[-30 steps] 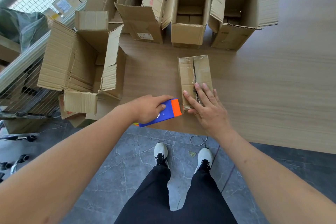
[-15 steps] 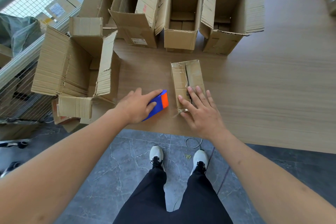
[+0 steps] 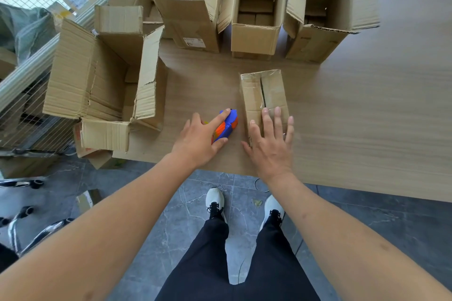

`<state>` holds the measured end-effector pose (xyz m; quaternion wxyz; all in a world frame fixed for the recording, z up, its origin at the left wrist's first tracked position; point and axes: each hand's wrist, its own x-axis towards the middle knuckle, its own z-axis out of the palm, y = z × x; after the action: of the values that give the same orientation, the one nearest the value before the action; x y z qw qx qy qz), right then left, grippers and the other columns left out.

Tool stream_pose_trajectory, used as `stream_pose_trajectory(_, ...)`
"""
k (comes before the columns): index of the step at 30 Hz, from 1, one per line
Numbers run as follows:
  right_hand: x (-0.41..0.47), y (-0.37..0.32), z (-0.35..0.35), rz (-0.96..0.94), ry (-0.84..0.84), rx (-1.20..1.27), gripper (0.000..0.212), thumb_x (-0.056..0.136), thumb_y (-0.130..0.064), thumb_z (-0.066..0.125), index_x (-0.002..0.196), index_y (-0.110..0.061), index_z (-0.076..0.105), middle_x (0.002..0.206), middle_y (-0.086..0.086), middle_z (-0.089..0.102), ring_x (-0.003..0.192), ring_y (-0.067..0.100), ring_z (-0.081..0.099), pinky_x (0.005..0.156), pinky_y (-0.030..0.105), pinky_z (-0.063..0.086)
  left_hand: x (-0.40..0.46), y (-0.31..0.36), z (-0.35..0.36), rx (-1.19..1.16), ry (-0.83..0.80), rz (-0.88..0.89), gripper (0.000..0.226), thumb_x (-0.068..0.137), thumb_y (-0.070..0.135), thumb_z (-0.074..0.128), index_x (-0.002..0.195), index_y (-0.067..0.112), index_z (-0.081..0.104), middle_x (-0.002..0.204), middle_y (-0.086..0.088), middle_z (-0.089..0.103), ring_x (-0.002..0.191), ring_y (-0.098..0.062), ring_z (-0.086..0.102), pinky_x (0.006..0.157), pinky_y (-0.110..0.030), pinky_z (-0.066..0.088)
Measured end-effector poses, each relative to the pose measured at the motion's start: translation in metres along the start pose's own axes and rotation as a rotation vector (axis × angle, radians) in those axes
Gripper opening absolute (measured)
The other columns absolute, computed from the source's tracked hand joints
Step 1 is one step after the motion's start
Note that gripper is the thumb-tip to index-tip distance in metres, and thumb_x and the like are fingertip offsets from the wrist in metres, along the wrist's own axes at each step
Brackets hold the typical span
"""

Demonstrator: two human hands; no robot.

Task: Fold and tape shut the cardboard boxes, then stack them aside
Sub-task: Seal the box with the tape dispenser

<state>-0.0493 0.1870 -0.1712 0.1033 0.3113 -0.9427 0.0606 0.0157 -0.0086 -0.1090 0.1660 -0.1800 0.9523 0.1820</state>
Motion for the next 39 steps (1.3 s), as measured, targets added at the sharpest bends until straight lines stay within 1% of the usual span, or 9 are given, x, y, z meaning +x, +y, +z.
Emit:
stream_pose_trajectory(7, 0.002, 0.012, -0.017, 0.006, -0.099, 0.164, 0.081, 0.066, -0.073, 0.074, 0.13, -0.027, 0.053, 0.157, 0.007, 0.044, 0.151, 0.032, 0.032, 0.122, 0.055, 0.017, -0.005, 0.002, 0.0, 0.015, 0.154, 0.088, 0.064, 0.094, 0.048, 0.063, 0.153, 0.041, 0.039, 0.116, -0.008, 0.038, 0.101, -0.029, 0.047, 0.088, -0.044, 0.052)
stream_pose_trajectory(9, 0.002, 0.023, -0.025, -0.017, -0.174, 0.199, 0.1, 0.049, -0.07, 0.085, 0.135, -0.032, 0.054, 0.159, 0.002, 0.042, 0.151, 0.027, 0.034, 0.122, 0.05, 0.019, -0.006, 0.009, -0.001, -0.047, 0.234, 0.199, 0.052, 0.091, 0.038, 0.069, 0.141, 0.028, 0.057, 0.117, -0.01, 0.044, 0.099, -0.03, 0.05, 0.079, -0.046, 0.055)
stream_pose_trajectory(12, 0.002, 0.04, -0.036, -0.076, -0.294, 0.225, 0.114, 0.046, -0.067, 0.089, 0.147, -0.036, 0.045, 0.164, -0.003, 0.035, 0.153, 0.021, 0.03, 0.122, 0.043, 0.019, -0.006, 0.021, -0.003, -0.113, 0.312, 0.445, 0.031, 0.09, 0.026, 0.074, 0.12, 0.019, 0.073, 0.113, -0.009, 0.055, 0.091, -0.029, 0.057, 0.075, -0.039, 0.054)
stream_pose_trajectory(16, 0.001, 0.055, -0.042, -0.128, -0.246, 0.274, 0.103, 0.059, -0.055, 0.091, 0.148, -0.028, 0.049, 0.16, -0.005, 0.043, 0.149, 0.015, 0.038, 0.12, 0.034, 0.02, -0.006, 0.039, 0.007, -0.112, 0.252, 0.657, 0.018, 0.088, 0.029, 0.076, 0.1, 0.015, 0.078, 0.117, -0.009, 0.064, 0.104, -0.029, 0.064, 0.08, -0.042, 0.057)
stream_pose_trajectory(19, -0.001, 0.062, -0.041, -0.149, -0.199, 0.328, 0.092, 0.066, -0.045, 0.091, 0.146, -0.021, 0.054, 0.156, -0.002, 0.049, 0.146, 0.015, 0.042, 0.118, 0.033, 0.024, -0.005, 0.042, 0.021, -0.118, 0.241, 0.65, 0.02, 0.075, 0.02, 0.09, 0.092, 0.016, 0.08, 0.125, -0.01, 0.068, 0.124, -0.033, 0.063, 0.094, -0.041, 0.058)
stream_pose_trajectory(27, -0.009, 0.093, -0.039, -0.238, -0.19, 0.527, 0.067, 0.079, -0.007, 0.084, 0.141, -0.012, 0.06, 0.152, 0.004, 0.053, 0.143, 0.023, 0.047, 0.12, 0.04, 0.034, -0.005, 0.049, 0.043, -0.084, 0.429, 0.659, 0.014, 0.076, 0.009, 0.087, 0.08, 0.01, 0.074, 0.116, -0.009, 0.072, 0.125, -0.035, 0.063, 0.09, -0.041, 0.06)
stream_pose_trajectory(31, -0.017, 0.109, -0.04, -0.12, 0.013, 0.442, 0.042, 0.072, -0.013, 0.091, 0.11, -0.016, 0.076, 0.127, 0.008, 0.065, 0.114, 0.032, 0.062, 0.088, 0.048, 0.058, -0.004, 0.053, 0.042, -0.031, 0.412, 0.636, 0.019, 0.075, 0.01, 0.088, 0.08, 0.01, 0.069, 0.114, -0.007, 0.071, 0.127, -0.034, 0.061, 0.093, -0.042, 0.059)
stream_pose_trajectory(33, -0.019, 0.109, -0.041, -0.073, 0.03, 0.455, 0.036, 0.071, -0.012, 0.091, 0.104, -0.016, 0.078, 0.105, 0.005, 0.062, 0.092, 0.028, 0.059, 0.069, 0.045, 0.057, -0.007, 0.057, 0.044, -0.037, 0.416, 0.618, 0.019, 0.076, 0.008, 0.086, 0.081, 0.009, 0.068, 0.114, -0.008, 0.071, 0.128, -0.035, 0.06, 0.096, -0.042, 0.058)
stream_pose_trajectory(39, -0.026, 0.098, -0.045, 0.061, 0.0, 0.664, 0.036, 0.072, -0.006, 0.089, 0.106, -0.008, 0.077, 0.089, 0.004, 0.068, 0.076, 0.019, 0.065, 0.075, 0.023, 0.05, -0.011, 0.065, 0.041, -0.043, 0.377, 0.541, 0.025, 0.076, 0.02, 0.089, 0.089, 0.01, 0.07, 0.114, -0.009, 0.068, 0.129, -0.036, 0.058, 0.103, -0.042, 0.053)
